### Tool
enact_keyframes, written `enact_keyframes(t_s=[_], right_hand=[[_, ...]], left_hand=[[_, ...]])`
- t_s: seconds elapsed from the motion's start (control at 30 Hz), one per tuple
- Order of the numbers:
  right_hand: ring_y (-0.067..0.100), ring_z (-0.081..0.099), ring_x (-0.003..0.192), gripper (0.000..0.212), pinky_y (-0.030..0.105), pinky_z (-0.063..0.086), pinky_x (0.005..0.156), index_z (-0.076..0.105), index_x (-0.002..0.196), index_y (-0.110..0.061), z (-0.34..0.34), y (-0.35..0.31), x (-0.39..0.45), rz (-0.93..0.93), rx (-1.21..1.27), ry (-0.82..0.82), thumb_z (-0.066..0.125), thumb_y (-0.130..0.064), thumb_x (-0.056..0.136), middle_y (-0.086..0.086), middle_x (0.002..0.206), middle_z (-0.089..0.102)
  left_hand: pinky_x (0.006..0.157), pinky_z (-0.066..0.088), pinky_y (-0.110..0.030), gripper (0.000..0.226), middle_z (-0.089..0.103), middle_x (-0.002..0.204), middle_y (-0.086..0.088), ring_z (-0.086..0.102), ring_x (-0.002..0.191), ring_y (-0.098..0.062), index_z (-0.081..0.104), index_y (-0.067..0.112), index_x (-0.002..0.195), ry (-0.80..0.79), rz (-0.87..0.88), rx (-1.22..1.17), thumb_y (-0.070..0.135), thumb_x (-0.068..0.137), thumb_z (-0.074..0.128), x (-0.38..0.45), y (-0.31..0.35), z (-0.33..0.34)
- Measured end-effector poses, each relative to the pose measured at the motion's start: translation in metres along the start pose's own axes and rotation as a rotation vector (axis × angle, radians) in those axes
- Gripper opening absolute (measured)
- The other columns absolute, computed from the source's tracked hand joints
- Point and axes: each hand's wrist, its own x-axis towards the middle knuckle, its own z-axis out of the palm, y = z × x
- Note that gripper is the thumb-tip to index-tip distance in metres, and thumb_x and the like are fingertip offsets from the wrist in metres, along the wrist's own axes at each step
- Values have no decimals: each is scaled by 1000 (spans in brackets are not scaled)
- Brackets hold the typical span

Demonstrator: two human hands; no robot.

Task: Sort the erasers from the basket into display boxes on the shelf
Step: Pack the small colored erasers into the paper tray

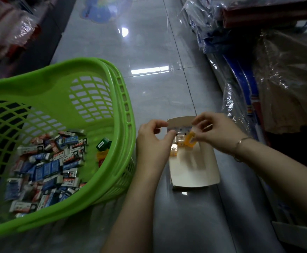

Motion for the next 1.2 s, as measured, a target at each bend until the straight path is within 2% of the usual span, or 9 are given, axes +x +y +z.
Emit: enact_keyframes(t_s=[0.07,0.13,0.27,0.37,0.6,0.9,1.0,1.1,1.2], right_hand=[[18,64,87,21,29,51,82,64,104,-10,9,8,0,-100,-391,-11,62,-8,83,8,96,64],[26,57,102,29,31,46,86,61,112,-17,18,14,-2,-156,-664,-104,59,-13,84,7,113,55],[27,54,98,35,30,40,69,52,119,-24,38,18,-3,-186,-837,-152,56,-15,85,5,119,41],[27,52,100,36,33,41,70,46,122,-21,47,23,1,-170,-900,-159,52,-11,88,7,120,40],[33,56,97,33,34,35,64,39,120,-15,55,30,5,-202,-895,-110,46,-4,90,10,121,39],[33,58,103,49,32,36,66,38,129,-14,62,34,10,-143,-991,-153,60,-11,86,11,128,34],[32,59,95,34,34,42,68,44,119,-17,52,31,6,-145,-953,-144,58,-18,88,8,122,38],[26,54,80,14,31,40,64,48,91,-20,31,18,2,-228,-746,-4,58,-28,85,5,105,47],[26,52,75,12,39,47,68,50,78,-16,6,-14,0,-271,-377,262,62,-17,78,8,83,53]], left_hand=[[85,48,-28,38,55,119,0,56,104,-13,59,21,115,-48,-47,150,26,79,73,1,-8,2],[94,48,-36,53,53,128,-3,55,112,-20,51,20,129,-195,-144,269,30,80,69,2,-13,6],[86,51,-37,34,68,109,-3,62,101,-24,58,26,120,-251,-150,373,25,85,58,-5,-17,12],[80,51,-33,28,69,102,-1,63,95,-23,60,26,113,-223,-133,401,21,85,57,-5,-18,14],[82,52,-34,34,69,104,-2,63,96,-21,60,22,118,-229,-155,370,21,84,60,-3,-19,13],[79,53,-35,33,68,100,-1,64,92,-19,59,21,115,-238,-166,333,28,83,61,-2,-23,13],[84,51,-35,34,66,108,-3,62,99,-21,56,18,120,-257,-159,369,27,88,59,-4,-22,12],[94,42,-33,42,53,126,-6,51,116,-22,45,15,132,-257,-90,463,28,93,55,-15,-7,7],[96,39,-34,42,44,133,-4,45,121,-22,39,17,136,-249,154,521,23,96,47,-38,39,-1]])
